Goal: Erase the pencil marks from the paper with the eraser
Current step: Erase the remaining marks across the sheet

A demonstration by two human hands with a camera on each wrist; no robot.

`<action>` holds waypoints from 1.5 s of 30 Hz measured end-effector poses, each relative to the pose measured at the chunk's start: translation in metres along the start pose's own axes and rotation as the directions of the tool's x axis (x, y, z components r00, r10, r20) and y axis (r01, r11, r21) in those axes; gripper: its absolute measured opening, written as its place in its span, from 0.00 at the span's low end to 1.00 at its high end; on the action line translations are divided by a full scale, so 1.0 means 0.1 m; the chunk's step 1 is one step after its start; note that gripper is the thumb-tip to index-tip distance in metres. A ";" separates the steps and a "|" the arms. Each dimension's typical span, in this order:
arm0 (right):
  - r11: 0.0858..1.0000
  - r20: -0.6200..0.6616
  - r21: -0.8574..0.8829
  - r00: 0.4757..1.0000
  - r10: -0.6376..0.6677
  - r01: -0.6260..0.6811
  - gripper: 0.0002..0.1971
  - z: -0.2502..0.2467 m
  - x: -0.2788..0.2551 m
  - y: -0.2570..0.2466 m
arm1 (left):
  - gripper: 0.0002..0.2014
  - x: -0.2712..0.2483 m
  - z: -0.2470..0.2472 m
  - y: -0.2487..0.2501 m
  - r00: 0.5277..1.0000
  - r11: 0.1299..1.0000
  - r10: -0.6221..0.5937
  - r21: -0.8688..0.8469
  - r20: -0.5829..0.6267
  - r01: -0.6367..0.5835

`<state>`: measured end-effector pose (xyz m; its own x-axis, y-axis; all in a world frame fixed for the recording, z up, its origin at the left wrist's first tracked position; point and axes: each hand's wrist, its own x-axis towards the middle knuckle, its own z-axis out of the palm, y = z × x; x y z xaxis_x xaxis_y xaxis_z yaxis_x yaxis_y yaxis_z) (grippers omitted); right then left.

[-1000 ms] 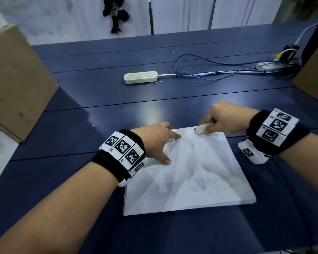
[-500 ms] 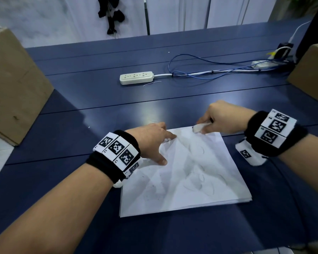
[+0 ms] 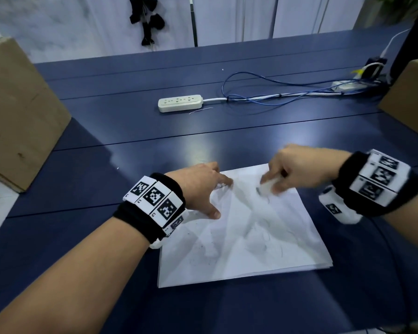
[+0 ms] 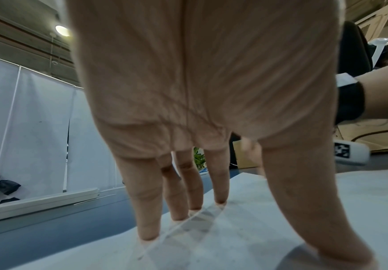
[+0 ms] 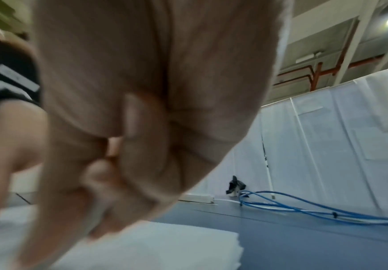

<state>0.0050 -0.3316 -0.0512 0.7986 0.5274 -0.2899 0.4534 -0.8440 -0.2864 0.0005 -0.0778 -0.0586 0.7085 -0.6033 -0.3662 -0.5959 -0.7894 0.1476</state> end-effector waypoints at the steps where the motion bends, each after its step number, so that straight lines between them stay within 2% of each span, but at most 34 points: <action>1: 0.999 0.098 0.038 0.995 -0.022 0.018 0.15 0.02 -0.07 -0.04 | 0.42 0.00 0.00 -0.01 1.000 1.000 -0.001 -0.001 0.000 0.001; 2: 0.997 0.166 0.066 0.985 -0.036 0.025 0.15 0.04 -0.11 -0.07 | 0.42 0.00 0.00 -0.01 1.000 1.000 -0.002 -0.002 0.002 0.002; 3: 0.997 0.177 0.071 0.984 -0.033 0.020 0.15 0.03 -0.11 -0.10 | 0.42 0.00 0.00 -0.01 1.000 1.000 -0.003 -0.002 0.003 0.003; 5: 0.999 0.054 0.038 0.998 0.023 -0.025 0.12 -0.03 -0.02 -0.08 | 0.43 0.00 0.00 -0.01 1.000 1.000 -0.004 0.003 0.005 0.004; 7: 0.995 -0.087 0.010 0.992 0.096 -0.095 0.11 -0.09 0.12 -0.03 | 0.43 0.00 -0.01 -0.01 1.000 1.000 -0.006 0.004 0.007 0.006; 10: 0.993 -0.165 -0.007 0.980 0.113 -0.116 0.10 -0.07 0.15 0.02 | 0.43 0.01 -0.01 -0.01 1.000 1.000 -0.004 -0.001 0.008 0.004; 12: 0.999 -0.079 0.001 0.996 0.045 -0.045 0.09 -0.01 0.02 0.00 | 0.42 0.01 -0.01 -0.01 1.000 1.000 0.000 -0.007 0.008 0.000; 14: 0.999 0.106 0.040 0.994 -0.020 0.016 0.12 0.04 -0.12 -0.10 | 0.42 0.01 0.00 -0.02 1.000 1.000 0.000 -0.001 0.005 0.000; 15: 0.998 0.151 0.052 0.988 -0.028 0.021 0.14 0.04 -0.15 -0.14 | 0.43 0.01 0.00 -0.02 1.000 1.000 0.001 0.002 0.005 -0.001; 17: 1.000 0.076 0.009 0.997 0.007 -0.008 0.14 0.01 -0.09 -0.13 | 0.42 0.02 0.00 -0.01 1.000 1.000 0.003 0.007 0.005 -0.003; 20: 0.991 -0.159 -0.093 0.984 0.077 -0.092 0.14 -0.07 0.11 -0.07 | 0.42 0.02 -0.01 -0.02 1.000 1.000 0.006 0.003 0.005 -0.006; 22: 0.986 -0.213 -0.110 0.972 0.099 -0.125 0.13 -0.08 0.12 -0.03 | 0.43 0.01 -0.01 -0.01 1.000 1.000 0.003 0.005 0.004 -0.003; 23: 0.992 -0.187 -0.079 0.979 0.086 -0.103 0.13 -0.06 0.09 -0.01 | 0.43 0.02 -0.01 -0.01 1.000 1.000 0.004 0.005 0.003 -0.004; 25: 1.000 -0.036 0.009 0.999 0.024 -0.024 0.13 0.00 -0.05 -0.02 | 0.42 0.02 0.00 -0.02 1.000 1.000 0.006 0.003 0.007 -0.006; 27: 0.997 0.128 0.077 0.991 -0.035 0.025 0.14 0.06 -0.18 -0.09 | 0.43 0.02 0.01 -0.02 1.000 1.000 0.005 0.007 0.009 -0.005; 28: 0.996 0.150 0.083 0.988 -0.041 0.029 0.15 0.05 -0.19 -0.11 | 0.43 0.02 0.01 -0.03 1.000 1.000 0.005 0.007 0.009 -0.005; 29: 0.997 0.120 0.075 0.992 -0.025 0.016 0.14 0.03 -0.16 -0.10 | 0.43 0.02 0.01 -0.03 1.000 1.000 0.003 0.006 0.010 -0.004; 31: 1.000 -0.024 0.003 0.999 0.028 -0.028 0.11 -0.04 -0.02 -0.04 | 0.43 0.02 0.00 -0.03 1.000 1.000 0.002 0.006 0.008 -0.002; 33: 0.994 -0.134 -0.074 0.989 0.069 -0.079 0.13 -0.10 0.12 0.02 | 0.43 0.02 0.01 -0.03 1.000 1.000 -0.001 -0.001 0.003 0.001; 35: 0.992 -0.153 -0.076 0.985 0.086 -0.098 0.12 -0.09 0.12 0.08 | 0.43 0.02 0.01 -0.03 1.000 1.000 0.001 -0.003 0.001 -0.001; 36: 0.995 -0.119 -0.061 0.991 0.067 -0.075 0.11 -0.07 0.07 0.08 | 0.43 0.02 0.01 -0.03 1.000 1.000 0.002 -0.005 0.000 -0.002; 38: 1.000 0.064 -0.009 0.998 -0.004 0.005 0.13 -0.01 -0.08 0.01 | 0.43 0.03 0.02 -0.04 1.000 1.000 0.000 -0.011 -0.002 0.000; 40: 0.999 0.201 0.024 0.978 -0.046 0.042 0.15 0.03 -0.18 -0.08 | 0.43 0.03 0.02 -0.05 1.000 1.000 -0.001 -0.013 -0.002 0.001; 41: 0.999 0.178 0.008 0.983 -0.033 0.032 0.15 0.03 -0.17 -0.09 | 0.43 0.03 0.02 -0.05 1.000 1.000 -0.001 -0.013 0.001 0.001; 43: 0.998 0.004 -0.054 1.000 0.027 -0.026 0.12 -0.02 -0.07 -0.05 | 0.43 0.03 0.01 -0.03 1.000 1.000 0.001 -0.002 0.004 -0.001; 45: 0.993 -0.160 -0.085 0.985 0.069 -0.083 0.12 -0.06 0.07 0.00 | 0.43 0.03 0.00 -0.03 1.000 1.000 0.001 0.000 0.002 -0.001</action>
<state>0.0129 -0.3285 -0.0472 0.8810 0.4454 -0.1595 0.4170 -0.8903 -0.1829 0.0040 -0.0774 -0.0603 0.7070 -0.6038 -0.3683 -0.5966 -0.7888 0.1479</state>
